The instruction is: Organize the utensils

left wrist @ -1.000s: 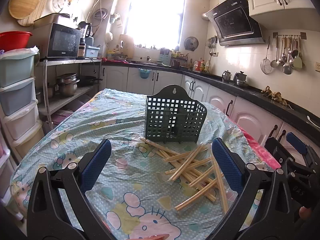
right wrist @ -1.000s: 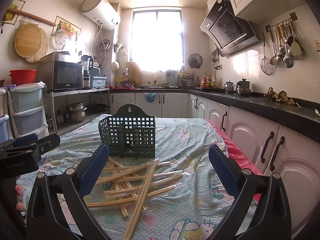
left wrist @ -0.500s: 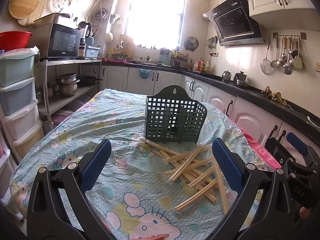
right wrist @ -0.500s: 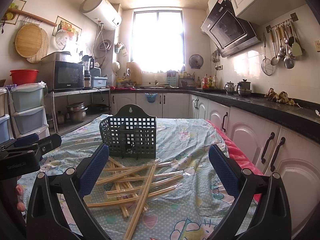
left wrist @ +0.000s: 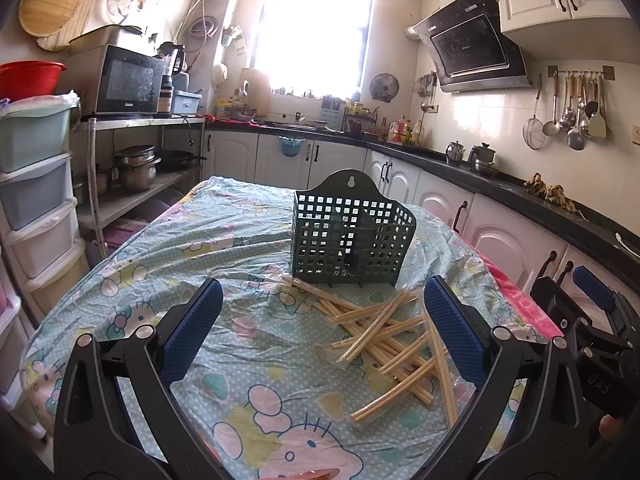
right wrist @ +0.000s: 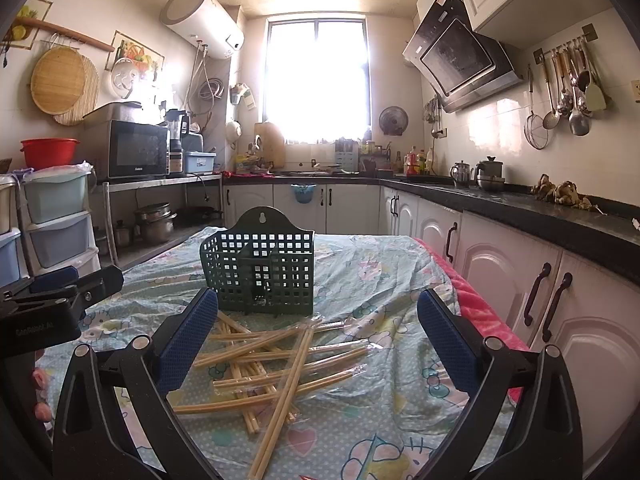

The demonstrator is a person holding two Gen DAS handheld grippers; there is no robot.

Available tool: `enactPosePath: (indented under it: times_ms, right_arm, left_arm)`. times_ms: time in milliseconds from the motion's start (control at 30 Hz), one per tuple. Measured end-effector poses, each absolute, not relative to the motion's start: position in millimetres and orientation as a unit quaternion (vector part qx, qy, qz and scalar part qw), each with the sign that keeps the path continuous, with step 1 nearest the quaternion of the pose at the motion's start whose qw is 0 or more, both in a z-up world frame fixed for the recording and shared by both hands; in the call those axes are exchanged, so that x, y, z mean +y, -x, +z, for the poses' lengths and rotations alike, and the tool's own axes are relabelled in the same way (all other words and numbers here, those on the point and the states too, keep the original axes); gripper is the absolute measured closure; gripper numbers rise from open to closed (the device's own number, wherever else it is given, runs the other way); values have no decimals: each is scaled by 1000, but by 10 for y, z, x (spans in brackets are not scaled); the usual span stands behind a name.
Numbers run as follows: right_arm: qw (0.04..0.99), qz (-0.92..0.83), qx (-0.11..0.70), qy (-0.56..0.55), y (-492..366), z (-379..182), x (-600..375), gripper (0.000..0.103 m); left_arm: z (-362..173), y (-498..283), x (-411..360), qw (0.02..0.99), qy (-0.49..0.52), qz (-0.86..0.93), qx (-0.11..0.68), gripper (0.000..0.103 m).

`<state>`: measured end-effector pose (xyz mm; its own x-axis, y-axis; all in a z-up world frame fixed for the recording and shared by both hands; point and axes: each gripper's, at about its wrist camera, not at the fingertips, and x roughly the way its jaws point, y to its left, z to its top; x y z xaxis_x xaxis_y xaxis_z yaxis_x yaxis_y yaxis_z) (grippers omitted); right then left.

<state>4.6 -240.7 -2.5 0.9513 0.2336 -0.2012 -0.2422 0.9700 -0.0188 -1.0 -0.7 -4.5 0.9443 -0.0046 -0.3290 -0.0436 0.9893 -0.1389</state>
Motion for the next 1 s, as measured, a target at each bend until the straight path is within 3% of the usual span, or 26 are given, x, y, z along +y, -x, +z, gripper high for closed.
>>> enactPosePath:
  times_ms: [567, 1000]
  right_arm:
    - [971, 181, 149, 41, -237, -30, -2246, 6]
    - [956, 207, 203, 51, -790, 158, -2154, 6]
  left_arm:
    - [-95, -129, 118, 976, 90, 10, 200, 10]
    - [-7, -540, 593, 956, 158, 4, 247, 10]
